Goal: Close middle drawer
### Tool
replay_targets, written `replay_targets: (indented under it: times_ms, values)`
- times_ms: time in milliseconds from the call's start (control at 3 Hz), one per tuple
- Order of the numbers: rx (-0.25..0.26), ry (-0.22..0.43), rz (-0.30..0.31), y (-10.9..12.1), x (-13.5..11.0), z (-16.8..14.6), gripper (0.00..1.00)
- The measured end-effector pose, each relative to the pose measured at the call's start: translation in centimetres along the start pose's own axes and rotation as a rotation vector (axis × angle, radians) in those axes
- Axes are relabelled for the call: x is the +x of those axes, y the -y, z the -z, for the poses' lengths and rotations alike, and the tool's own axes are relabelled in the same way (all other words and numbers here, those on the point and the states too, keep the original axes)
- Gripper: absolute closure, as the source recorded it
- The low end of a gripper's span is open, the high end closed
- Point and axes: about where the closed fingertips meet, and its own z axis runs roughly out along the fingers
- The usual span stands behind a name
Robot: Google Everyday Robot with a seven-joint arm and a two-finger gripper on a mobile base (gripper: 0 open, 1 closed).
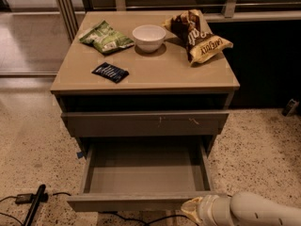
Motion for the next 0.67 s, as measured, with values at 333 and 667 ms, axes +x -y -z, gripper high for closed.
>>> replay_targets:
  times_ms: [333, 667]
  values:
    - [-0.001, -0.003, 0.008, 0.24, -0.28, -0.43, 0.14]
    - [0.002, -0.006, 0.031, 0.83, -1.06, -1.27, 0.0]
